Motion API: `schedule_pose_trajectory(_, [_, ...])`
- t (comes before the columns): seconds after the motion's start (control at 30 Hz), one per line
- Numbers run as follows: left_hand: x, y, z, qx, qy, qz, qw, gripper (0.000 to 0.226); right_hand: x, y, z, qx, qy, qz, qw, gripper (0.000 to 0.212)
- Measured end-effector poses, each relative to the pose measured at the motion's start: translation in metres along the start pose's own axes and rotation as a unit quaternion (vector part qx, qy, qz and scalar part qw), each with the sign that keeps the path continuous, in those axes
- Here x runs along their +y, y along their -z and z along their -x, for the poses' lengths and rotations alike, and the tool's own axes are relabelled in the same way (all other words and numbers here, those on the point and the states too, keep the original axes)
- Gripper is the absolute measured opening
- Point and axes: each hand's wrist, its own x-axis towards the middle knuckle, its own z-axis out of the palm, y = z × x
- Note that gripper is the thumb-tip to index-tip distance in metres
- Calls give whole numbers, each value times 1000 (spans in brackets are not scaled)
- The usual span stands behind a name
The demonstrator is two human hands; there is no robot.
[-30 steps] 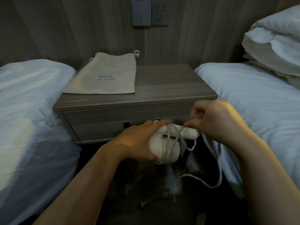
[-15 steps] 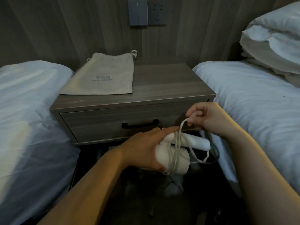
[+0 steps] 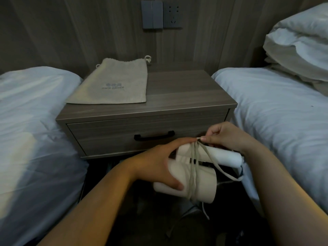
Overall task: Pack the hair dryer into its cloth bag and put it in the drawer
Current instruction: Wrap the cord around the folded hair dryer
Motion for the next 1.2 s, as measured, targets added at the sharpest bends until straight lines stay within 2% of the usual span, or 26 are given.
schedule_pose_trajectory(0.1, [-4, 7, 1, -6, -26, 97, 995, 102, 13, 5, -7, -63, -24, -138, 988, 15])
schedule_pose_trajectory(0.17, [-6, 9, 1, 2, -55, 164, 985, 101, 20, 4, -9, -134, -50, -281, 949, 29])
schedule_pose_trajectory(0.2, [-8, 10, 1, 10, -65, 202, 977, 101, 21, -4, -8, -176, -36, -337, 924, 30])
schedule_pose_trajectory(0.27, [-9, 10, 0, 35, -75, 277, 957, 103, 19, -18, -11, -177, -27, -393, 902, 23])
schedule_pose_trajectory(0.3, [-9, 10, -1, 49, -74, 307, 947, 104, 16, -25, -12, -169, -24, -398, 901, 20])
schedule_pose_trajectory(0.33, [-10, 10, -3, 65, -70, 330, 939, 105, 11, -30, -10, -131, -9, -374, 918, 17])
schedule_pose_trajectory(0.43, [-14, 11, -5, 109, -63, 383, 915, 105, -2, -39, -3, -85, 27, -350, 933, 29])
schedule_pose_trajectory(0.53, [-15, 13, -6, 142, -54, 427, 891, 106, -4, -43, -3, -47, 32, -263, 963, 46])
schedule_pose_trajectory(0.6, [-15, 15, -8, 166, -40, 441, 881, 113, -7, -42, -1, -41, 34, -208, 977, 54])
schedule_pose_trajectory(0.73, [-16, 16, -14, 230, -19, 467, 854, 122, -14, -34, 10, -92, 32, -124, 988, 47])
schedule_pose_trajectory(0.8, [-17, 19, -15, 254, -15, 469, 846, 117, -19, -29, 15, -78, 26, -99, 992, 53])
schedule_pose_trajectory(0.87, [-18, 22, -16, 275, -7, 454, 848, 102, -25, -26, 18, -46, 28, -78, 995, 51])
schedule_pose_trajectory(0.97, [-17, 22, -15, 298, 0, 434, 850, 96, -31, -24, 20, -35, 14, -89, 995, 41])
schedule_pose_trajectory(1.1, [-10, 21, -15, 320, 5, 406, 856, 90, -31, -25, 23, -76, -5, -170, 982, 34])
schedule_pose_trajectory(1.2, [-6, 20, -16, 327, 14, 391, 860, 90, -29, -28, 21, -106, -25, -257, 960, 56])
